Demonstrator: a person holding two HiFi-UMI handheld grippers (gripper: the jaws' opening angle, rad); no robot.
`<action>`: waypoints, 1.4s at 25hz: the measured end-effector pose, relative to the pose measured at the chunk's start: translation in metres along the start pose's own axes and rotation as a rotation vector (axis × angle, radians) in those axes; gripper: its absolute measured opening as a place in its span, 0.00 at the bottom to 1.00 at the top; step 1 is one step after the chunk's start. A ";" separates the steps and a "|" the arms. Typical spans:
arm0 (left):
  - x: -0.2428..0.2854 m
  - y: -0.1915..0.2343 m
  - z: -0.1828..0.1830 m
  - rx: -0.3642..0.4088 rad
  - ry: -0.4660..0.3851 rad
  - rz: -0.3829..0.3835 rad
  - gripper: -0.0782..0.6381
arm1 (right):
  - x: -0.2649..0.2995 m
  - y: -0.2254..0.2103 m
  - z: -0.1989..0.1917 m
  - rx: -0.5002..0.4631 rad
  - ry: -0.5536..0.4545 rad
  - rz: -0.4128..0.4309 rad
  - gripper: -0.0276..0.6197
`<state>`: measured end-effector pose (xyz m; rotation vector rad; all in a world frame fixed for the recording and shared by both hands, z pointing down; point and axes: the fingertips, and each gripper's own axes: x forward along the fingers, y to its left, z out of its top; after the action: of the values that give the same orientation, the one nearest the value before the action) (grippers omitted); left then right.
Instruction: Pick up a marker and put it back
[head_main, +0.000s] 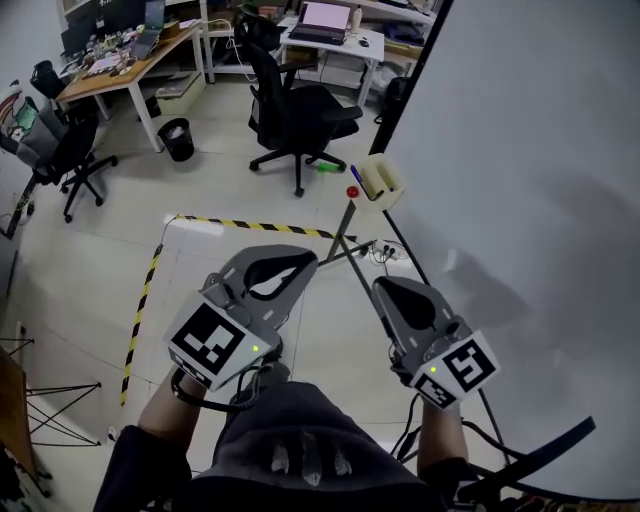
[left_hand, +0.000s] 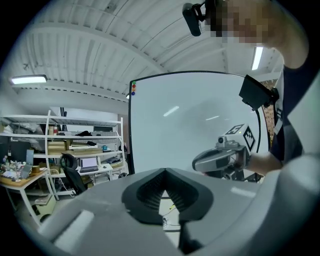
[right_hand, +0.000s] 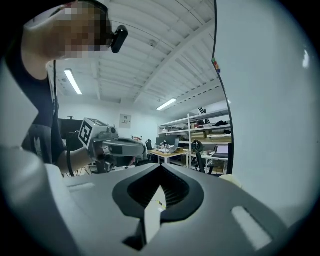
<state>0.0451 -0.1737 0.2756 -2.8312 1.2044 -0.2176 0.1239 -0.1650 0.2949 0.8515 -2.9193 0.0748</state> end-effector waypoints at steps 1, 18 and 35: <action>0.007 0.008 -0.001 -0.004 -0.003 -0.006 0.12 | 0.006 -0.008 -0.001 -0.005 0.008 -0.007 0.05; 0.129 0.187 -0.030 -0.062 -0.025 -0.233 0.12 | 0.168 -0.174 -0.044 -0.013 0.281 -0.269 0.05; 0.205 0.245 -0.082 -0.232 0.020 -0.284 0.12 | 0.220 -0.250 -0.088 -0.099 0.696 -0.222 0.11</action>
<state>-0.0007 -0.4911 0.3522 -3.2047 0.8769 -0.1250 0.0814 -0.4861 0.4110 0.8999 -2.1567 0.1687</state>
